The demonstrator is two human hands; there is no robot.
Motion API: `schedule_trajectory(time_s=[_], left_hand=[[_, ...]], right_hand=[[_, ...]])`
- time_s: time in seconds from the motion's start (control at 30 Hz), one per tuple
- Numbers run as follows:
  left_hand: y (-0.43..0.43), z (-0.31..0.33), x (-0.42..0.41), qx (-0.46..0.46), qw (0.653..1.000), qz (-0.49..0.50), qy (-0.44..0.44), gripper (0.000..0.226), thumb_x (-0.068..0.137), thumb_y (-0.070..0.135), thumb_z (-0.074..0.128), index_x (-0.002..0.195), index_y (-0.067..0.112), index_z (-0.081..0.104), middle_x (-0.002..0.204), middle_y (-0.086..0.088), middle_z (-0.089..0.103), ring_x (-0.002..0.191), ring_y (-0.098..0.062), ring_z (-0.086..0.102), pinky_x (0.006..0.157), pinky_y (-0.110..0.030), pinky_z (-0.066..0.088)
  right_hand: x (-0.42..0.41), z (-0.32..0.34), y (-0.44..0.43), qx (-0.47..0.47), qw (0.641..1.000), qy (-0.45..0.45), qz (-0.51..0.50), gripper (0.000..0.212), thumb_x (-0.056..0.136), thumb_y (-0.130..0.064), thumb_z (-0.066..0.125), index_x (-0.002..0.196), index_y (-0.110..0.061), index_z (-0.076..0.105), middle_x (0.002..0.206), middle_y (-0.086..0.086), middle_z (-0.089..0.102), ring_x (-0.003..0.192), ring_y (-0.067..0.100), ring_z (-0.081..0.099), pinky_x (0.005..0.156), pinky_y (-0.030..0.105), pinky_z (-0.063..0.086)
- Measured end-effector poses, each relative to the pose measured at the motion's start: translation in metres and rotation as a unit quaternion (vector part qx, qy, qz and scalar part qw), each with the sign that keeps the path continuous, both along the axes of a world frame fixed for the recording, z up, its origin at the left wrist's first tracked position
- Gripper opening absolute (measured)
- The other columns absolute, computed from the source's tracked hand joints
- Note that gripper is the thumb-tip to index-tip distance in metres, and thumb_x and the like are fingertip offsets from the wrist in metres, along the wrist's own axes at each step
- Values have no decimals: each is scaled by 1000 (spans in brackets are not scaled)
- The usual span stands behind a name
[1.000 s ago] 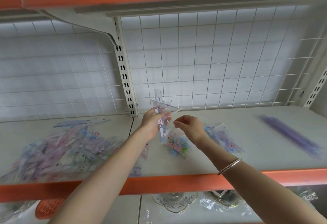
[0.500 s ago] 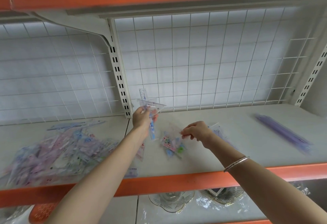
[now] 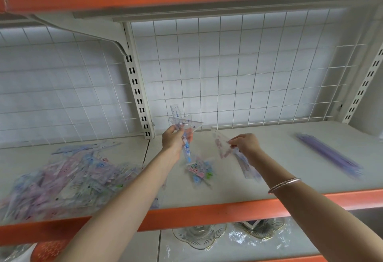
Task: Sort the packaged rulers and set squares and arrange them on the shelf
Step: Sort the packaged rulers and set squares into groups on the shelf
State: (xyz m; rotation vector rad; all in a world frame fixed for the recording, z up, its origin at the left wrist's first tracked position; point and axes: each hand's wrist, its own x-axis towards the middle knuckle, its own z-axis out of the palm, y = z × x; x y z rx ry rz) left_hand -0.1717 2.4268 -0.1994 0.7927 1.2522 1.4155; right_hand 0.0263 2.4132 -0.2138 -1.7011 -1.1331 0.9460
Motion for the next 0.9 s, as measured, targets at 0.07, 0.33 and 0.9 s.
schedule_trajectory(time_s=[0.07, 0.33, 0.9], left_hand=[[0, -1, 10, -3, 1000, -14, 8, 12, 97, 2, 49, 90, 7, 57, 80, -12, 68, 69, -26, 59, 79, -38, 46], [-1, -6, 59, -18, 995, -88, 52, 9, 95, 5, 53, 101, 10, 57, 102, -16, 70, 63, -21, 59, 47, -21, 36], [-10, -3, 89, -17, 984, -179, 13, 24, 84, -6, 65, 106, 2, 62, 93, -20, 71, 79, -28, 68, 88, -43, 54]], right_hand=[[19, -2, 1, -3, 999, -26, -42, 11, 81, -6, 65, 87, 1, 71, 69, 8, 64, 57, 14, 47, 52, 24, 36], [65, -17, -9, -79, 982, -146, -90, 13, 77, -15, 63, 85, -7, 70, 88, 11, 68, 87, 30, 61, 73, 28, 43], [43, 5, -17, 97, 995, 26, 22, 11, 88, -14, 63, 81, -8, 69, 70, 4, 66, 54, 13, 50, 45, 15, 37]])
